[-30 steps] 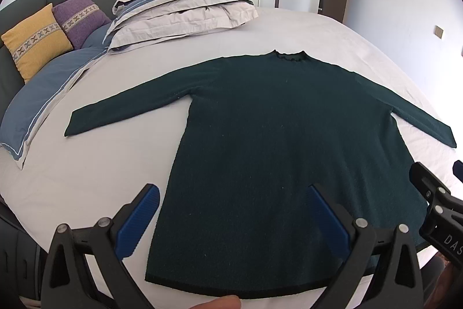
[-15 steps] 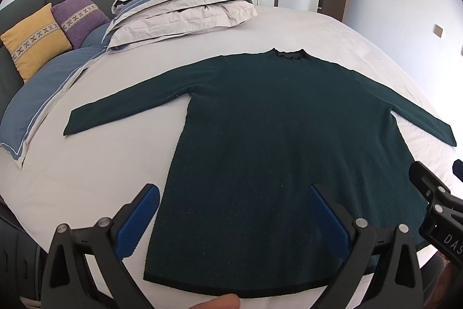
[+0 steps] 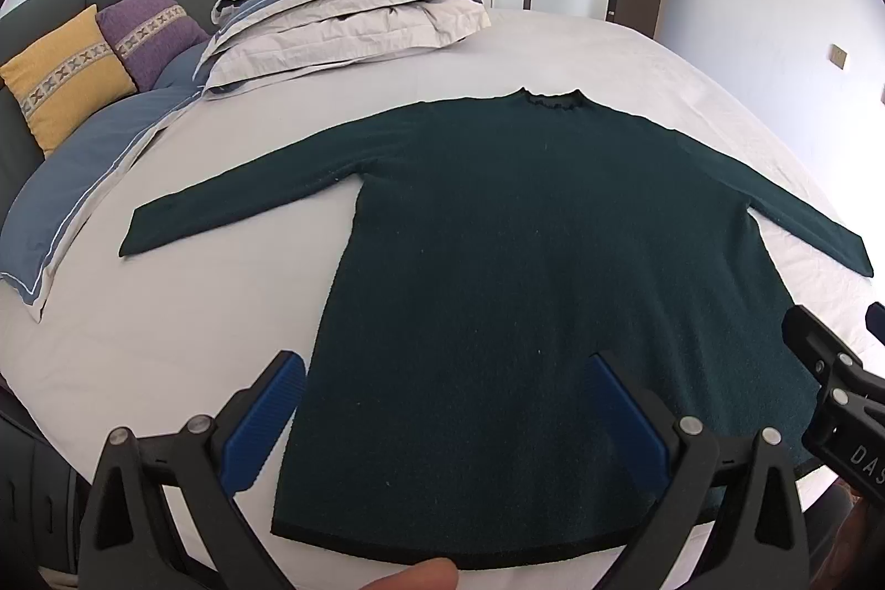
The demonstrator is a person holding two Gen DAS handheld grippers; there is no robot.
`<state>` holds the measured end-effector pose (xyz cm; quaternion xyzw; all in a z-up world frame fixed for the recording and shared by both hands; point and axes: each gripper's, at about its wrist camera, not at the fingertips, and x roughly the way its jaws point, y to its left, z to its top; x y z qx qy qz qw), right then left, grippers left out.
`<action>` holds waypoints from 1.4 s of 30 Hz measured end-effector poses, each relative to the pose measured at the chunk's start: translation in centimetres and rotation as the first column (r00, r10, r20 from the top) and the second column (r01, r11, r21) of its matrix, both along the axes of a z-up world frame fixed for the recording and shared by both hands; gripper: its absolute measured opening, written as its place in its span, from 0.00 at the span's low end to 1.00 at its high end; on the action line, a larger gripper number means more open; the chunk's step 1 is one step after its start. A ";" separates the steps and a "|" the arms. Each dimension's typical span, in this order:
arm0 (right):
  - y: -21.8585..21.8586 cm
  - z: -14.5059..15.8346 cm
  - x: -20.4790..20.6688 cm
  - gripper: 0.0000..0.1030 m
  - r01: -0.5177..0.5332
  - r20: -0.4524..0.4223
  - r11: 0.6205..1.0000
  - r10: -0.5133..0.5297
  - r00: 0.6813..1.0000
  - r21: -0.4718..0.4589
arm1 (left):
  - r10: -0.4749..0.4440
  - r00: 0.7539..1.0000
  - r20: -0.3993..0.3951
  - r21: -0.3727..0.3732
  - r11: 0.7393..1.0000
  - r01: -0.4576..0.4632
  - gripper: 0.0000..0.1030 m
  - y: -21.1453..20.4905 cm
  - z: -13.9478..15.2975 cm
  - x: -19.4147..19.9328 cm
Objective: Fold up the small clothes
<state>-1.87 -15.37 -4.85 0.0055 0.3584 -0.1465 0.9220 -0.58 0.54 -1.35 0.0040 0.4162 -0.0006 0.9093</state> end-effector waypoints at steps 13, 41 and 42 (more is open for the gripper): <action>-0.4 -0.4 0.0 1.00 0.002 -0.006 1.000 -0.002 1.000 0.004 | -0.008 1.000 -0.010 0.002 1.000 0.008 1.00 -0.5 -0.4 0.2; -36.3 -4.8 1.3 0.89 0.333 0.066 0.684 -0.487 0.871 0.649 | -0.138 0.990 -0.017 -0.105 0.985 0.136 1.00 -1.8 -2.6 7.2; -38.8 -5.5 1.2 0.82 0.352 0.053 0.652 -0.516 0.855 0.671 | -0.129 0.991 -0.035 -0.107 0.986 0.124 1.00 -2.0 -2.8 8.0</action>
